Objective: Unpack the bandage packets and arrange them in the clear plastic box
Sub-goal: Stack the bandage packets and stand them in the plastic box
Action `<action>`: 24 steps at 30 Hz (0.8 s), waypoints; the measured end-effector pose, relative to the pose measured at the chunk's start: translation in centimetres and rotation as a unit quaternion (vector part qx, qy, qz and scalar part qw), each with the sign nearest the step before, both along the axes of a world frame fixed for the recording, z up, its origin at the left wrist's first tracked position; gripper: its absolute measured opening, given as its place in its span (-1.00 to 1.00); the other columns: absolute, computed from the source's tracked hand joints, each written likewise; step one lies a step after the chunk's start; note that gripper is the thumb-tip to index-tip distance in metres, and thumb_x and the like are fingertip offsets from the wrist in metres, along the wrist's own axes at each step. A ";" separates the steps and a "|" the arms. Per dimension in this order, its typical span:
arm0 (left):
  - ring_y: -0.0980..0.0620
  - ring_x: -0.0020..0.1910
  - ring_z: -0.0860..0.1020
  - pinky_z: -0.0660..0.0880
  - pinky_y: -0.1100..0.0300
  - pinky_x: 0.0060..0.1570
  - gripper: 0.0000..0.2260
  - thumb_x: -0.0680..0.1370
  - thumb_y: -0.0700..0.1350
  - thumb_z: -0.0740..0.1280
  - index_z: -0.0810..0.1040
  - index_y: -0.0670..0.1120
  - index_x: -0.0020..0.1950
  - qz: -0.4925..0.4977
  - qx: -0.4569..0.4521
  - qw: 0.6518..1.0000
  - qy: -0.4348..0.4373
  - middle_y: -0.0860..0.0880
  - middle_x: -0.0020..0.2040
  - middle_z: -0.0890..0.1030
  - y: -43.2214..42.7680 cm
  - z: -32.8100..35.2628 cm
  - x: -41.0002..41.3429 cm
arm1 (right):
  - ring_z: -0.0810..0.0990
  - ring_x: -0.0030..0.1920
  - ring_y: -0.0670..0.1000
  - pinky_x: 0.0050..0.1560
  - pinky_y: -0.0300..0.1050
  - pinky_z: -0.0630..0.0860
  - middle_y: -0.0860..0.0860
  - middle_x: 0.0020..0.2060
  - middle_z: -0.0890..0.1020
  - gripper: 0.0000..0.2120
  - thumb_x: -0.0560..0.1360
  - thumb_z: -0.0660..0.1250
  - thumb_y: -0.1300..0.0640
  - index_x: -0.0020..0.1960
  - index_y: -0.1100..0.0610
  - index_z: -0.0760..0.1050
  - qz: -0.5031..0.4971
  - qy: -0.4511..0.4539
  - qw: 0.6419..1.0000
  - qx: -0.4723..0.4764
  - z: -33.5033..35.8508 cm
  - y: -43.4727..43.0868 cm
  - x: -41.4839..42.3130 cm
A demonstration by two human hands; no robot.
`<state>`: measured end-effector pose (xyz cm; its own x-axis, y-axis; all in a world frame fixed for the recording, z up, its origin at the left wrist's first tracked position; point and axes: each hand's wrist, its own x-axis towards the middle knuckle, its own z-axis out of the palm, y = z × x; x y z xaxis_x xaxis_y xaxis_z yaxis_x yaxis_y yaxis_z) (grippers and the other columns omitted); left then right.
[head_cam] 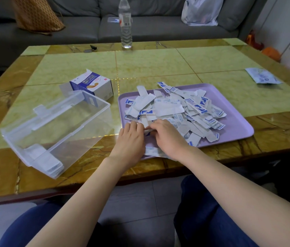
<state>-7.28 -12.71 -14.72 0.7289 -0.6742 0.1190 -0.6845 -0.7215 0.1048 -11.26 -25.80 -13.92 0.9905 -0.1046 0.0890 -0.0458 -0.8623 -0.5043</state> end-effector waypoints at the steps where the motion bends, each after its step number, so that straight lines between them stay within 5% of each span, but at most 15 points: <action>1: -0.07 0.06 0.33 0.25 0.16 0.06 -0.84 0.58 -0.19 0.06 0.29 -0.13 0.15 0.004 0.002 1.000 0.001 -0.09 0.13 0.37 0.0 0.3 0.0 | 0.45 0.05 0.08 0.05 0.02 0.43 0.12 -0.04 0.55 -0.72 0.53 0.13 0.36 0.06 0.19 0.58 -0.002 -0.012 1.000 0.007 0.0 0.1 0.0; 6: -0.05 -0.21 0.36 0.23 0.14 -0.23 -0.76 0.54 -0.31 0.15 0.27 -0.13 0.18 -0.005 0.018 0.999 -0.042 -0.05 -0.06 0.22 0.4 2.1 -0.5 | 0.51 0.05 0.03 0.07 -0.09 0.48 0.06 0.02 0.56 -0.79 0.53 0.22 0.36 0.10 0.17 0.50 0.002 -0.088 0.995 0.040 0.2 0.4 0.0; 12: -0.17 -0.22 0.52 0.47 -0.07 -0.22 -0.86 0.56 -0.34 0.16 0.26 -0.12 0.00 0.020 -0.182 0.974 0.133 -0.12 -0.12 0.51 0.9 2.0 -0.2 | 0.47 -0.04 -0.12 -0.15 -0.57 0.35 0.01 0.00 0.54 -0.76 0.55 0.15 0.41 0.15 0.20 0.46 -0.055 -0.073 0.982 0.165 1.0 0.7 -0.4; 16: 0.01 -0.29 0.58 0.54 0.04 -0.21 -0.90 0.59 -0.29 0.15 0.41 -0.13 0.00 0.054 -0.308 0.932 0.185 -0.07 -0.15 0.58 1.5 2.5 0.1 | 0.54 -0.24 -0.25 -0.23 -0.49 0.44 -0.07 -0.16 0.59 -0.83 0.54 0.25 0.33 0.06 0.14 0.53 -0.078 -0.062 0.949 0.299 2.0 0.3 -0.3; 21: 0.08 -0.31 0.61 0.56 0.26 -0.27 -0.92 0.59 -0.27 0.21 0.46 -0.14 0.00 0.085 -0.382 0.889 0.236 0.05 -0.20 0.57 2.1 2.8 0.5 | 0.65 -0.26 -0.07 -0.23 -0.31 0.59 0.11 -0.18 0.65 -0.87 0.49 0.31 0.35 0.00 0.19 0.55 -0.099 -0.036 0.896 0.432 2.7 -0.3 -0.4; 24: 0.08 -0.21 0.60 0.53 0.38 -0.23 -0.83 0.55 -0.34 0.23 0.50 -0.07 -0.04 0.099 -0.373 0.894 0.228 0.02 -0.16 0.58 2.4 2.6 0.9 | 0.65 -0.27 -0.07 -0.24 -0.30 0.59 0.09 -0.20 0.66 -0.87 0.48 0.34 0.32 0.02 0.22 0.56 -0.116 -0.040 0.913 0.389 2.4 -0.6 -0.4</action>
<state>-6.39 -10.33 -12.14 0.9128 -0.3834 0.1409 -0.3137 -0.4369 0.8431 -11.65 -26.41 -11.51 0.9276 -0.3724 -0.0304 -0.1178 -0.2143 -0.9696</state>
